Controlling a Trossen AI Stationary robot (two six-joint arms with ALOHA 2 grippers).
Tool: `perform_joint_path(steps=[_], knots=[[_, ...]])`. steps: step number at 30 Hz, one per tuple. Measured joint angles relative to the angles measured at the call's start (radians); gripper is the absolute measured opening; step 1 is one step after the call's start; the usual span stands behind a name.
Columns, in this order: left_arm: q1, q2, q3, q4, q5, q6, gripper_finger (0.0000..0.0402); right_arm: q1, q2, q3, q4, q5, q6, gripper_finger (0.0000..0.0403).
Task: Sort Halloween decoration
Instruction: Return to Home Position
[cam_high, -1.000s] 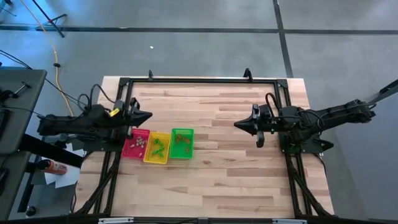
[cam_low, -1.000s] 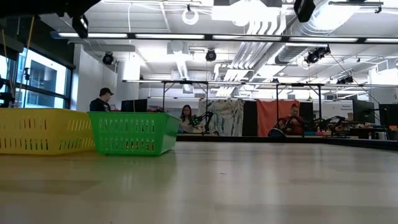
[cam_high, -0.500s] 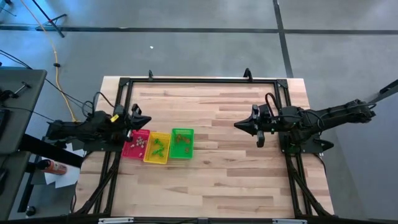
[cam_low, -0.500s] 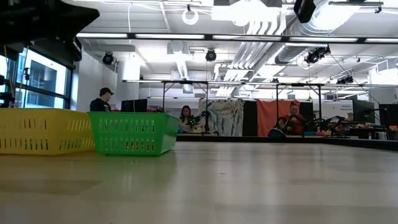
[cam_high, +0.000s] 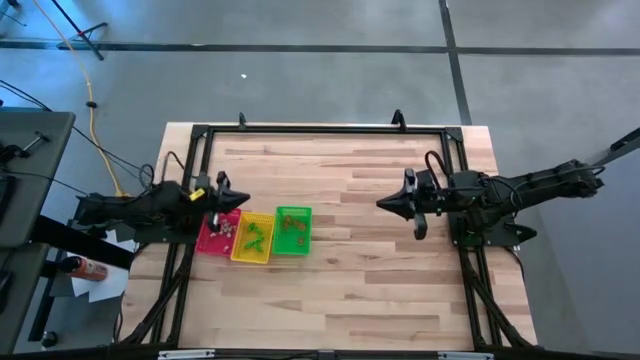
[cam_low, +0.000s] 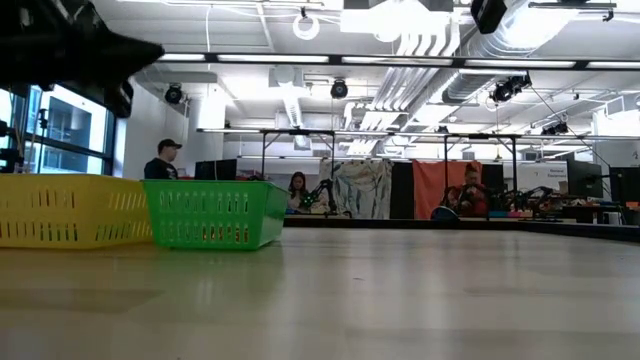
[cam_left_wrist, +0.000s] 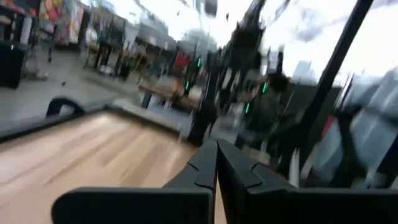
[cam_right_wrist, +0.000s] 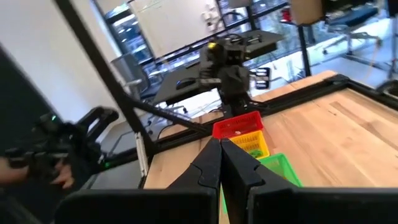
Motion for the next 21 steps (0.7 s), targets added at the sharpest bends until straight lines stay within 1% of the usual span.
perform_joint_path(steps=[2,4,6,10,14,17,21], knots=[[0.000,0.000,0.000,-0.084,0.019,0.033,0.0000,0.000,0.000,0.000,0.000,-0.029,-0.038,0.0000],[0.000,0.000,0.000,-0.157,0.030,0.027,0.0000,0.000,0.000,0.000,0.000,-0.045,-0.049,0.0000],[0.000,0.000,0.000,-0.157,0.063,0.041,0.0000,0.000,0.000,0.000,-0.001,-0.061,-0.048,0.0000],[0.000,0.000,0.000,-0.166,0.126,0.148,0.0000,0.000,0.000,0.000,-0.007,-0.104,-0.048,0.0000],[0.000,0.017,0.000,-0.173,0.121,0.210,0.0000,0.000,-0.001,0.000,-0.008,-0.148,-0.067,0.0000],[0.000,0.029,0.000,-0.173,0.120,0.218,0.0000,0.001,-0.013,0.000,-0.029,-0.187,-0.067,0.0000],[0.000,0.030,0.000,-0.173,0.118,0.212,0.0000,0.029,-0.056,-0.005,-0.103,-0.183,-0.089,0.0000]])
